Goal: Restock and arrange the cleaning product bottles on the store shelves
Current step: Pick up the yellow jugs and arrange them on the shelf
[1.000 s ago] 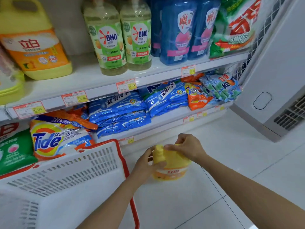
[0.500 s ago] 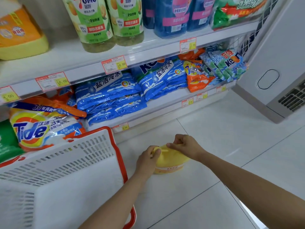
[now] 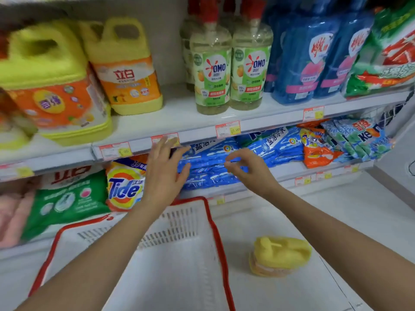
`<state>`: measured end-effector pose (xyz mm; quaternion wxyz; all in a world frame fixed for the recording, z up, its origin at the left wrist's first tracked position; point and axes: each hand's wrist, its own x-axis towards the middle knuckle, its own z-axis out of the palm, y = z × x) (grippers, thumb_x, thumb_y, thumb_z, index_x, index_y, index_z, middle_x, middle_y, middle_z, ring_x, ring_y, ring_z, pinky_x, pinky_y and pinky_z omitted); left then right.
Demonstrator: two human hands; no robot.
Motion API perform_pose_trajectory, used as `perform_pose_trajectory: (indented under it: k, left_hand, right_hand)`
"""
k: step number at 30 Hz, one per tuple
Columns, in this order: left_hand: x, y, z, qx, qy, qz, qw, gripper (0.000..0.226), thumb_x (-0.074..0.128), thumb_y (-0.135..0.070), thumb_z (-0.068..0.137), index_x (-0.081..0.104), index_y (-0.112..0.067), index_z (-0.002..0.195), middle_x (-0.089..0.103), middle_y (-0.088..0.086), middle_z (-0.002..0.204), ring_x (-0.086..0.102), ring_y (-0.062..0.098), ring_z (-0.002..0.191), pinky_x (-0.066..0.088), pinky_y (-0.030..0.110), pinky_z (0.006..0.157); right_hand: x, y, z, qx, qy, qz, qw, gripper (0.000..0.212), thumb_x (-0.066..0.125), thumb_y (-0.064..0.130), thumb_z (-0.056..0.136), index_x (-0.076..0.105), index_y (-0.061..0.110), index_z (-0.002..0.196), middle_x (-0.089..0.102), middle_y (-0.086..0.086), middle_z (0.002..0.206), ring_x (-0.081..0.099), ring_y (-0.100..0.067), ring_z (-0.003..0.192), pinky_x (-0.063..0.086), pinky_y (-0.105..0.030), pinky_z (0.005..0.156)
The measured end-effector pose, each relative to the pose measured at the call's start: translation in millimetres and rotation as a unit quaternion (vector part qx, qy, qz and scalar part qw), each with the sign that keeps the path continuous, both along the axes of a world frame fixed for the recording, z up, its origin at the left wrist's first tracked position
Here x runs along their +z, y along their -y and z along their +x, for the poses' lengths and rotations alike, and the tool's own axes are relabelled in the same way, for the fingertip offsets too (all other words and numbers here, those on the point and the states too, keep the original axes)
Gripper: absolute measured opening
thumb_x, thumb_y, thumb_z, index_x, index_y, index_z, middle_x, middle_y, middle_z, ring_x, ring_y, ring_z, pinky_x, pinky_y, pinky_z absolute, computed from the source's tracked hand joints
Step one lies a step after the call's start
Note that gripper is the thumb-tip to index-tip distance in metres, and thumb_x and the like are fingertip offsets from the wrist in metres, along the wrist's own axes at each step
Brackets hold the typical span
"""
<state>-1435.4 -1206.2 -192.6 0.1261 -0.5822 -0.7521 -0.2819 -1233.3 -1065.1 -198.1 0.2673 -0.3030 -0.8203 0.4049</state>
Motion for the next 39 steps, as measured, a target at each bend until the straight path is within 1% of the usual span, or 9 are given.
perform_pose_trajectory:
  k: [7, 11, 16, 22, 28, 32, 35, 37, 39]
  left_hand:
    - [43, 34, -111, 0.088, -0.080, -0.049, 0.992, 0.057, 0.043, -0.044, 0.098, 0.038, -0.022, 0.150, 0.022, 0.013, 0.161, 0.010, 0.031, 0.151, 0.004, 0.050, 0.122]
    - [31, 40, -136, 0.075, -0.130, -0.099, 0.984, 0.062, 0.037, -0.049, 0.098, 0.027, -0.024, 0.154, 0.010, 0.007, 0.164, -0.008, 0.020, 0.151, -0.021, 0.040, 0.118]
    - [27, 41, -143, 0.078, -0.161, -0.101, 0.979, 0.064, 0.029, -0.048, 0.096, 0.026, -0.023, 0.155, 0.018, 0.008, 0.163, -0.001, 0.023, 0.152, -0.017, 0.044, 0.119]
    - [17, 41, -151, 0.067, -0.173, -0.085, 0.979, 0.067, 0.050, -0.039, 0.097, 0.023, -0.022, 0.156, 0.018, 0.007, 0.163, 0.000, 0.025, 0.152, -0.009, 0.049, 0.120]
    - [16, 40, -152, 0.075, -0.178, -0.099, 0.976, 0.069, 0.050, -0.040, 0.096, 0.020, -0.023, 0.156, 0.017, 0.007, 0.163, 0.000, 0.026, 0.152, -0.009, 0.050, 0.120]
    - [20, 42, -149, 0.068, -0.157, -0.109, 0.979, 0.070, 0.051, -0.038, 0.096, 0.019, -0.023, 0.156, 0.013, 0.006, 0.164, -0.003, 0.024, 0.152, -0.013, 0.047, 0.120]
    - [23, 43, -145, 0.062, -0.127, -0.087, 0.986, 0.068, 0.052, -0.037, 0.097, 0.022, -0.020, 0.156, 0.011, 0.004, 0.165, -0.007, 0.020, 0.152, -0.016, 0.044, 0.120]
    - [25, 43, -141, 0.051, -0.082, -0.042, 0.994, 0.064, 0.053, -0.034, 0.098, 0.029, -0.015, 0.154, 0.019, 0.003, 0.163, -0.001, 0.017, 0.152, -0.011, 0.042, 0.122]
    - [32, 44, -132, 0.045, -0.016, 0.017, 0.999, 0.058, 0.051, -0.032, 0.099, 0.035, -0.013, 0.151, 0.029, 0.003, 0.160, 0.010, 0.016, 0.151, 0.003, 0.044, 0.124]
  right_hand:
    - [91, 17, -148, 0.069, -0.081, -0.006, 0.994, 0.040, 0.064, 0.031, 0.095, 0.054, 0.014, 0.130, 0.057, -0.007, 0.118, 0.061, -0.008, 0.091, 0.047, -0.007, 0.067]
    - [111, -2, -215, 0.051, -0.051, -0.023, 0.997, 0.061, 0.066, 0.037, 0.093, 0.042, 0.006, 0.140, 0.049, -0.002, 0.129, 0.050, -0.015, 0.120, 0.043, -0.023, 0.096]
    - [113, -22, -270, 0.047, -0.069, -0.155, 0.984, 0.099, 0.072, 0.040, 0.088, 0.005, 0.010, 0.156, 0.042, -0.003, 0.147, 0.041, -0.018, 0.136, 0.032, -0.033, 0.115]
    - [94, -33, -292, 0.002, -0.092, -0.132, 0.987, 0.100, 0.088, 0.061, 0.053, 0.049, 0.016, 0.134, 0.066, -0.001, 0.124, 0.065, -0.018, 0.111, 0.053, -0.042, 0.099]
    - [95, -17, -291, -0.075, -0.082, -0.050, 0.993, 0.081, 0.089, 0.056, 0.058, 0.048, 0.017, 0.116, 0.064, 0.003, 0.111, 0.063, -0.014, 0.097, 0.054, -0.031, 0.085]
    - [100, -14, -278, -0.129, -0.113, -0.109, 0.979, 0.079, 0.079, 0.072, 0.055, 0.049, 0.023, 0.108, 0.065, 0.003, 0.110, 0.064, -0.019, 0.103, 0.053, -0.041, 0.094]
    - [110, -18, -262, -0.121, -0.098, -0.133, 0.979, 0.074, 0.081, 0.068, 0.061, 0.055, 0.019, 0.111, 0.065, 0.006, 0.107, 0.063, -0.017, 0.102, 0.051, -0.034, 0.093]
    - [117, -19, -251, -0.109, -0.087, -0.130, 0.982, 0.088, 0.079, 0.077, 0.050, 0.064, 0.018, 0.113, 0.071, 0.006, 0.105, 0.066, -0.016, 0.099, 0.053, -0.036, 0.093]
    - [123, -18, -238, -0.087, -0.083, -0.142, 0.982, 0.073, 0.080, 0.075, 0.052, 0.068, 0.024, 0.102, 0.073, 0.005, 0.101, 0.068, -0.016, 0.096, 0.055, -0.036, 0.091]
